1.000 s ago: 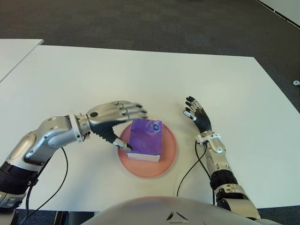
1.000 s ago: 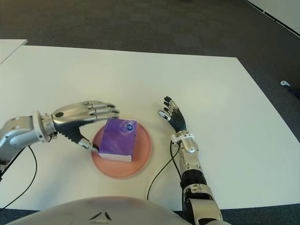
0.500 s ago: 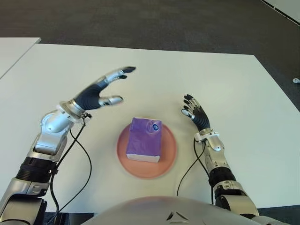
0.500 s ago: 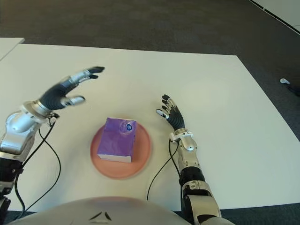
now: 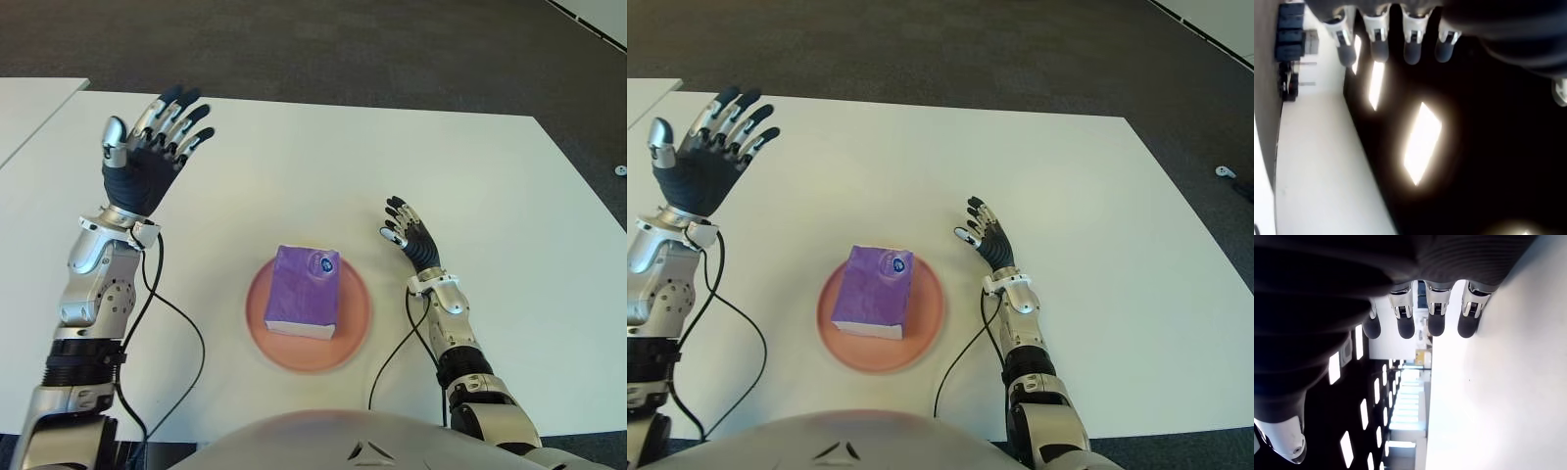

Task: Put the tissue paper into the plate.

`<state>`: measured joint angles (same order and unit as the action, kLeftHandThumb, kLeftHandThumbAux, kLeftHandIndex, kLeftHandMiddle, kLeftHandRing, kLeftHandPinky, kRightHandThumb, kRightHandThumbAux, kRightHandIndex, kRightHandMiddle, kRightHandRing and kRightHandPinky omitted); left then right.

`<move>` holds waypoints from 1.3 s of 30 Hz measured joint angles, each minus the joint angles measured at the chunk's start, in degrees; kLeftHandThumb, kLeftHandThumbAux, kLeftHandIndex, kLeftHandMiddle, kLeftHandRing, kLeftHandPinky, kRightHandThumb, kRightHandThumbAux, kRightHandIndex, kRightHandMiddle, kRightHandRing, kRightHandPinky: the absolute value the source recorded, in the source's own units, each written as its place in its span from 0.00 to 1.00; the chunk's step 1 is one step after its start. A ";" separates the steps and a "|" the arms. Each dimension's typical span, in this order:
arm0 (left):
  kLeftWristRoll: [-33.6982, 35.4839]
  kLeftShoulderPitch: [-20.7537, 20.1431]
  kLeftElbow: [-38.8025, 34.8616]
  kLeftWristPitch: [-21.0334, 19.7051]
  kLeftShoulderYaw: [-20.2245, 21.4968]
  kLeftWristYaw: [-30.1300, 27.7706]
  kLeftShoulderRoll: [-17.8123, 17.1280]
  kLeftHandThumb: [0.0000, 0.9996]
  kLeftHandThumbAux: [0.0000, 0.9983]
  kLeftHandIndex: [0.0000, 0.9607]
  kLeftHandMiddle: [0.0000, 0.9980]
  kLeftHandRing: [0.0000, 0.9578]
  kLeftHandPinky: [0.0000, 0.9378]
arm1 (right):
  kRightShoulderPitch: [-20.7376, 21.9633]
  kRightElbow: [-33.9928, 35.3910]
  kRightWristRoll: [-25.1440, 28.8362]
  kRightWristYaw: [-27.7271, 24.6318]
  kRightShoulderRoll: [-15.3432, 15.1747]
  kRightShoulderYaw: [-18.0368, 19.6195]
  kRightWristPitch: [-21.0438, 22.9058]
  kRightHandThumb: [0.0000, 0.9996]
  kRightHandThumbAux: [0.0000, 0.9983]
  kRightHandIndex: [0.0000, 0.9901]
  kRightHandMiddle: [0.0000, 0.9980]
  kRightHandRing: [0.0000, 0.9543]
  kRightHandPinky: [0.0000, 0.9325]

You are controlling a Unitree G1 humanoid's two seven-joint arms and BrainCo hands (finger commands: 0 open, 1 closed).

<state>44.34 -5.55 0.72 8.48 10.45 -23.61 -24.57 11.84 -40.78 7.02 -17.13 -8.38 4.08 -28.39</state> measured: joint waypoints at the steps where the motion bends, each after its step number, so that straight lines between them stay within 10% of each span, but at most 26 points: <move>1: -0.66 0.40 1.02 -0.61 0.52 1.14 0.96 0.01 0.14 0.00 0.00 0.00 0.00 | -0.01 -0.13 0.00 0.00 -0.03 0.09 0.00 0.00 0.65 0.00 0.00 0.00 0.00; 18: -28.05 2.23 15.01 11.71 0.22 10.63 8.91 0.00 0.22 0.00 0.00 0.00 0.00 | -0.11 0.25 -0.07 0.70 0.30 0.18 0.01 0.00 0.63 0.00 0.00 0.00 0.00; 39: -43.41 4.65 28.07 23.82 -3.58 21.35 17.89 0.00 0.27 0.00 0.00 0.00 0.00 | -3.64 7.21 -0.18 2.86 0.82 -1.14 4.65 0.00 0.65 0.00 0.00 0.00 0.00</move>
<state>0.93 -0.91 28.79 32.30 6.87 -2.26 -6.68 8.20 -33.58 6.84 -14.27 -7.56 2.94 -23.74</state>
